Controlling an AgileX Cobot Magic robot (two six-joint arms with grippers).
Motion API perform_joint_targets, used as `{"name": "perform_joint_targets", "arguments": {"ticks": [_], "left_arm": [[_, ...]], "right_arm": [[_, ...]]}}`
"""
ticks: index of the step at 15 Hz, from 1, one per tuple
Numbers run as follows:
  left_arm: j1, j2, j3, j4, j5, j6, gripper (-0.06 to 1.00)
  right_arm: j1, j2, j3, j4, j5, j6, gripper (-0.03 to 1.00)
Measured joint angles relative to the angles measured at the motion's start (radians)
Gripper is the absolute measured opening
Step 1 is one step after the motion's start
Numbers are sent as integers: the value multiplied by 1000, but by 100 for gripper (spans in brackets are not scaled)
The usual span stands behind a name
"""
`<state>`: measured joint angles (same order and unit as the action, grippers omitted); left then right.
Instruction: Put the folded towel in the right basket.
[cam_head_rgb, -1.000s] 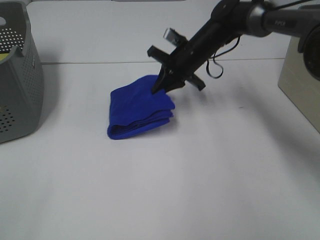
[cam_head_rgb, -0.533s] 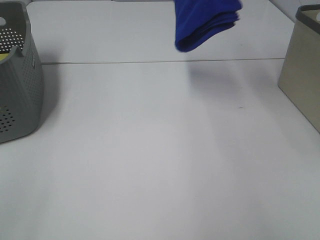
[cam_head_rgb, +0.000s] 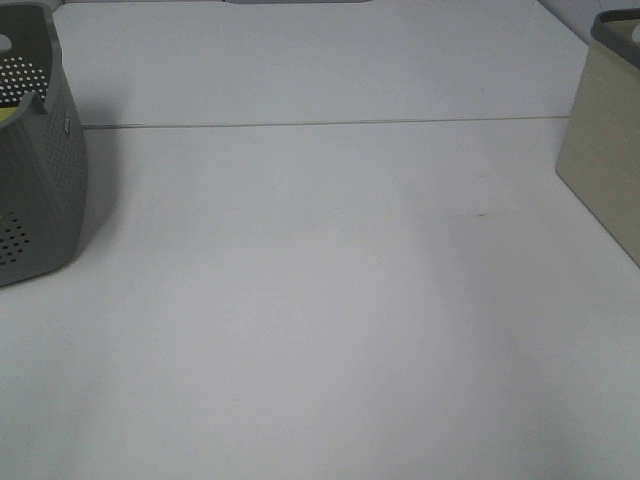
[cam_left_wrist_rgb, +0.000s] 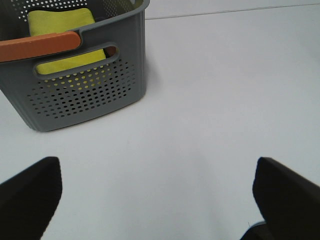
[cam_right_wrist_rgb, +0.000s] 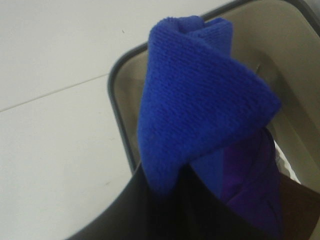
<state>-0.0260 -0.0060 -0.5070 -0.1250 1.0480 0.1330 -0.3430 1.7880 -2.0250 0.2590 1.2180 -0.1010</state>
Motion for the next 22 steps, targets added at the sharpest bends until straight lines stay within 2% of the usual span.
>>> {"name": "perform_joint_targets", "arguments": {"ticks": [2, 4, 5, 7, 8, 9, 11, 13, 18, 19, 21, 22], "left_arm": [[0, 0, 0, 0, 0, 0, 96], [0, 0, 0, 0, 0, 0, 96], [0, 0, 0, 0, 0, 0, 96], [0, 0, 0, 0, 0, 0, 96], [0, 0, 0, 0, 0, 0, 96], [0, 0, 0, 0, 0, 0, 96], [0, 0, 0, 0, 0, 0, 96], [0, 0, 0, 0, 0, 0, 96], [0, 0, 0, 0, 0, 0, 96], [0, 0, 0, 0, 0, 0, 96], [0, 0, 0, 0, 0, 0, 96], [0, 0, 0, 0, 0, 0, 96]], "right_arm": [[-33, 78, 16, 1, 4, 1, 10], [-33, 181, 16, -35, 3, 53, 13], [-31, 216, 17, -56, 3, 71, 27], [-23, 254, 18, -121, 2, 87, 75], [-19, 262, 18, -138, 2, 87, 88], [-18, 264, 18, -138, 2, 90, 94], [-17, 264, 11, -136, 2, 93, 96], [20, 259, -36, -137, 3, 94, 97], [316, 170, -94, -220, 1, 78, 97], [389, 84, -9, -224, -4, 79, 97], [421, -31, 153, -224, -9, 89, 97], [430, -129, 316, -216, -11, 92, 97]]}}
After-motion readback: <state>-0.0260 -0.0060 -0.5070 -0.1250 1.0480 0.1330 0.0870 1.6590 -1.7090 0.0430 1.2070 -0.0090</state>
